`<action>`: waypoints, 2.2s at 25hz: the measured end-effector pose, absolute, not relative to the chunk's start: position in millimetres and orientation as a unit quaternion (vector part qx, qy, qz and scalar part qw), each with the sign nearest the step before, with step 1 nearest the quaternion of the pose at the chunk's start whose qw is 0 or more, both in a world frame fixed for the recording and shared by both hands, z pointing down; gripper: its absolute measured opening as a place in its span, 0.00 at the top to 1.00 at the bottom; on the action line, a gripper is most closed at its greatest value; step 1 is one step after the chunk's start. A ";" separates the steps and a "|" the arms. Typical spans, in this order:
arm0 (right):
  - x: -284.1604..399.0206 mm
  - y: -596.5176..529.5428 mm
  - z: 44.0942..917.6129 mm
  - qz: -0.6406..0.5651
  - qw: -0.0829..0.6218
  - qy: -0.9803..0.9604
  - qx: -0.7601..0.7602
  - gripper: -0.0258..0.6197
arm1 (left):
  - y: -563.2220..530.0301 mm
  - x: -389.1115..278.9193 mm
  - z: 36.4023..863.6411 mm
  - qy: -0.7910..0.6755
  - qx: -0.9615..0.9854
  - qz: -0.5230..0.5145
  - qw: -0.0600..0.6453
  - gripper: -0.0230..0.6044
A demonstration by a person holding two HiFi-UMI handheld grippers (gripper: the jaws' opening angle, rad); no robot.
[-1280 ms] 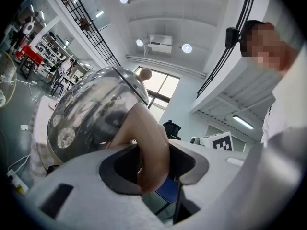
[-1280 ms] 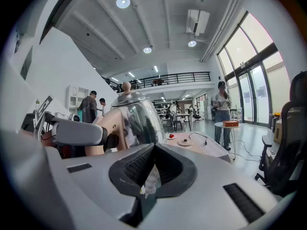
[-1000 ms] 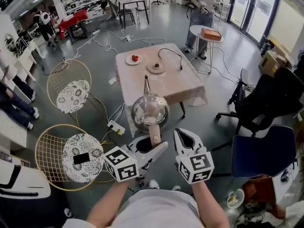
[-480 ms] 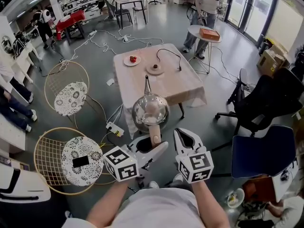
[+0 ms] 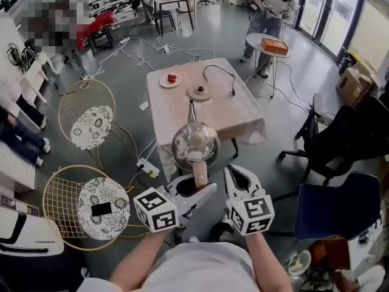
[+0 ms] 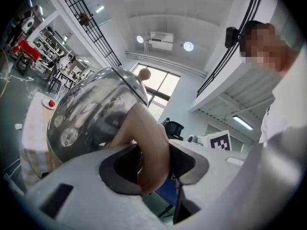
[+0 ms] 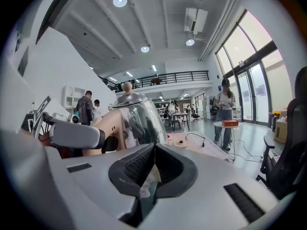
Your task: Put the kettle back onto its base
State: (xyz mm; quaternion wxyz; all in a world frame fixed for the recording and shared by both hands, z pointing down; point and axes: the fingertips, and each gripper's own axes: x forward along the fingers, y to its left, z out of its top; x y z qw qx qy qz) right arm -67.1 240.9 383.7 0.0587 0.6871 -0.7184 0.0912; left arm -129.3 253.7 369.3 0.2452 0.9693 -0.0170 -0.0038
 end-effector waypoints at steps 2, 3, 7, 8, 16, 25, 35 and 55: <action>-53.7 230.8 383.7 0.093 0.056 -0.722 0.683 0.95 | 245.4 -116.8 370.7 -0.023 0.968 -0.001 0.249 0.70; -46.8 225.4 383.3 0.094 0.056 -0.724 0.681 0.95 | 240.3 -110.0 370.9 -0.026 0.968 0.000 0.251 0.70; -19.6 202.8 384.0 0.100 0.055 -0.731 0.672 0.95 | 221.2 -82.8 370.1 -0.032 0.966 -0.001 0.257 0.70; -13.2 197.1 384.0 0.102 0.055 -0.734 0.670 0.95 | 216.7 -76.2 369.8 -0.034 0.966 -0.001 0.257 0.70; 33.6 161.2 383.4 0.101 0.061 -0.755 0.645 0.95 | 185.6 -27.8 370.6 -0.058 0.959 -0.012 0.276 0.70; 81.7 145.9 387.8 0.102 0.063 -0.776 0.619 0.95 | 168.5 15.9 372.2 -0.101 0.952 -0.014 0.290 0.70; 88.6 120.7 393.6 0.109 0.056 -0.789 0.602 0.95 | 151.9 30.0 377.2 -0.112 0.952 -0.007 0.286 0.70; 84.7 -18.8 397.7 0.099 0.093 -0.758 0.638 0.95 | 21.3 29.2 380.2 -0.050 0.956 -0.009 0.291 0.70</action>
